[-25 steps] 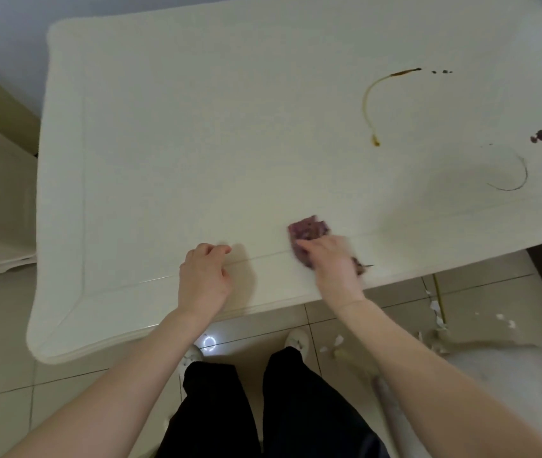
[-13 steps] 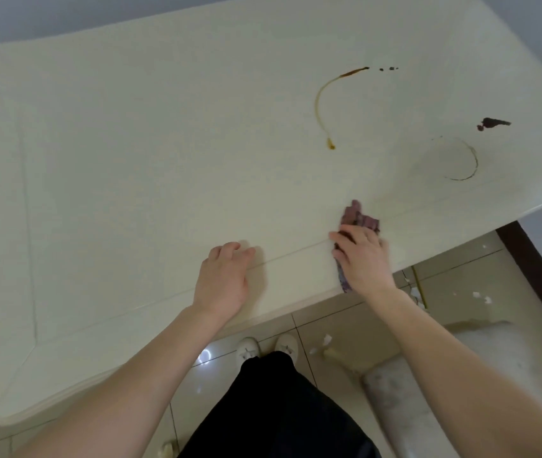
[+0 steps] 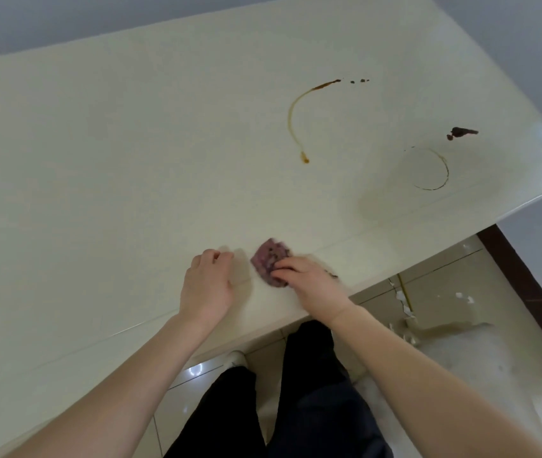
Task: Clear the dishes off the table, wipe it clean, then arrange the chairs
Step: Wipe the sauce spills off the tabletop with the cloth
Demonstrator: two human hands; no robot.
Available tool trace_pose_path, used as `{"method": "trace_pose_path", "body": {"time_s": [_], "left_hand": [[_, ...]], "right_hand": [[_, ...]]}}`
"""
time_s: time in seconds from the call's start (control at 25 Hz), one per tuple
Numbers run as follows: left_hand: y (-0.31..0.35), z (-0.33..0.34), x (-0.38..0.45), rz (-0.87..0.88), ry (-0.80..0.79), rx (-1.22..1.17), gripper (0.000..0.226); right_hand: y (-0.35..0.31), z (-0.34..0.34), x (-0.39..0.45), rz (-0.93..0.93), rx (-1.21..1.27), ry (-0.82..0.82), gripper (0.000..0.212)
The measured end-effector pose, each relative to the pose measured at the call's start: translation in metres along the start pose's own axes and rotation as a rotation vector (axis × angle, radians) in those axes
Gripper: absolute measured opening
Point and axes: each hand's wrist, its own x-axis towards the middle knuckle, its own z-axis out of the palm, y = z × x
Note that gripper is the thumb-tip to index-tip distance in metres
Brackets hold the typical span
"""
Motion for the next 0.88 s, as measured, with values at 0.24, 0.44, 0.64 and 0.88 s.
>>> {"method": "trace_pose_path", "body": {"time_s": [0.24, 0.44, 0.64, 0.88], "left_hand": [[0.06, 0.017, 0.037, -0.024, 0.027, 0.023, 0.052], [0.108, 0.02, 0.07, -0.145, 0.021, 0.061, 0.059], [0.125, 0.017, 0.086, -0.32, 0.03, 0.075, 0.052], [0.129, 0.022, 0.085, -0.395, -0.011, 0.024, 0.05]], "right_hand": [[0.127, -0.073, -0.026, 0.376, 0.015, 0.189, 0.036], [0.139, -0.108, 0.022, 0.4, 0.038, 0.349, 0.034], [0.076, -0.064, 0.074, -0.105, -0.035, -0.124, 0.044], [0.195, -0.115, 0.063, 0.022, -0.181, 0.056, 0.033]]}}
